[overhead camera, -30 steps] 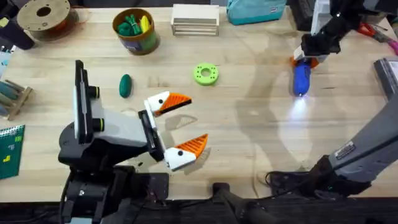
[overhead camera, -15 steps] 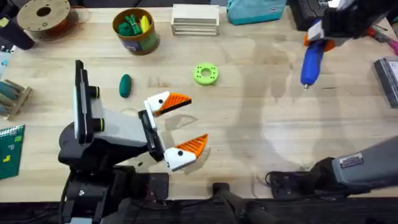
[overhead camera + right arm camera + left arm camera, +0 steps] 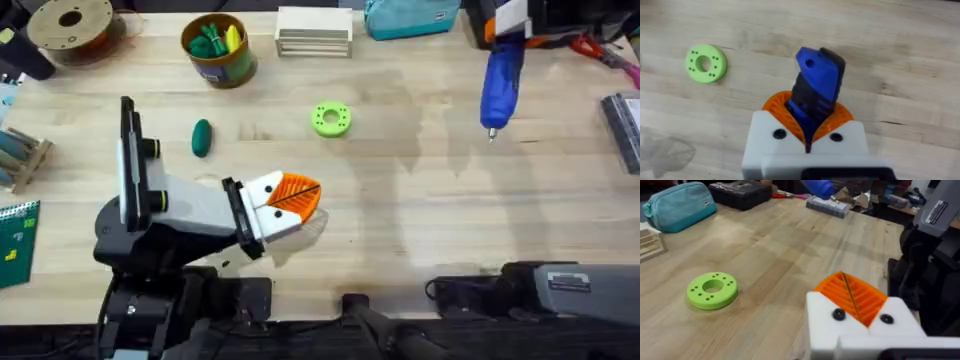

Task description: Pick up the gripper from the table and insert it into the empty holder that is missing its gripper. Then pick up a screw, insert it into the mounting hole, and use the screwdriver to tighten it. Finally, clean up the table by picking up the vegetable and placing it into the bucket.

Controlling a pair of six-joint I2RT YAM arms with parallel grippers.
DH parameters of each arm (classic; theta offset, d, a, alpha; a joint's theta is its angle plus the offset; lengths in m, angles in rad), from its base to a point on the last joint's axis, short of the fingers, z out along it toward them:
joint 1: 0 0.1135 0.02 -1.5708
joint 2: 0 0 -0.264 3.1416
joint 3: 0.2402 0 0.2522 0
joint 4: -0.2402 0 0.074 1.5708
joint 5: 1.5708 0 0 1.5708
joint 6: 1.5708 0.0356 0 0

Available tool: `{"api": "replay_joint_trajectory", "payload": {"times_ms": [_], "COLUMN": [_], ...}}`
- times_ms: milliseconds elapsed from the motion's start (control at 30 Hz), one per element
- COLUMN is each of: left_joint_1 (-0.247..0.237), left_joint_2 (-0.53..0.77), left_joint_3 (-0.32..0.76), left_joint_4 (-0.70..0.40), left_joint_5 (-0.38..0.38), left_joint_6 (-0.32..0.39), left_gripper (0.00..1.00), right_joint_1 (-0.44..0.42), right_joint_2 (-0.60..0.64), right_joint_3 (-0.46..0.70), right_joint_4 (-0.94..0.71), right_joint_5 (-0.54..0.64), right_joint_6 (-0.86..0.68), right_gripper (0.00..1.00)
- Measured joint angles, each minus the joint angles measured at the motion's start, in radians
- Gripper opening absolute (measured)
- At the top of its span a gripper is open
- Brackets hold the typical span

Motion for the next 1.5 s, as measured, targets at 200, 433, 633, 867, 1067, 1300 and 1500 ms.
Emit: {"api": "replay_joint_trajectory", "payload": {"times_ms": [200, 433, 633, 867, 1067, 1300, 1500], "left_joint_1": [0.000, 0.000, 0.000, 0.000, 0.000, 0.000, 0.000], "left_joint_2": [0.000, 0.000, 0.000, 0.000, 0.000, 0.000, 0.000], "left_joint_3": [0.000, 0.000, 0.000, 0.000, 0.000, 0.000, 0.000], "left_joint_4": [0.000, 0.000, 0.000, 0.000, 0.000, 0.000, 0.000], "left_joint_5": [0.000, 0.000, 0.000, 0.000, 0.000, 0.000, 0.000], "left_joint_6": [0.000, 0.000, 0.000, 0.000, 0.000, 0.000, 0.000], "left_gripper": [0.005, 0.004, 0.004, 0.004, 0.004, 0.004, 0.004], "right_joint_1": [0.034, 0.062, 0.073, 0.074, 0.090, 0.186, 0.291], "right_joint_2": [-0.038, -0.204, -0.339, -0.415, -0.385, -0.304, -0.273], "right_joint_3": [0.000, 0.000, -0.100, -0.360, -0.431, -0.431, -0.434], "right_joint_4": [-0.016, -0.053, 0.052, 0.464, 0.654, 0.788, 0.930], "right_joint_5": [-0.036, -0.069, -0.159, -0.392, -0.621, -0.813, -1.027], "right_joint_6": [0.000, -0.003, -0.003, 0.066, 0.103, 0.064, -0.127], "right_gripper": [0.009, 0.008, 0.008, 0.008, 0.008, 0.008, 0.008]}}
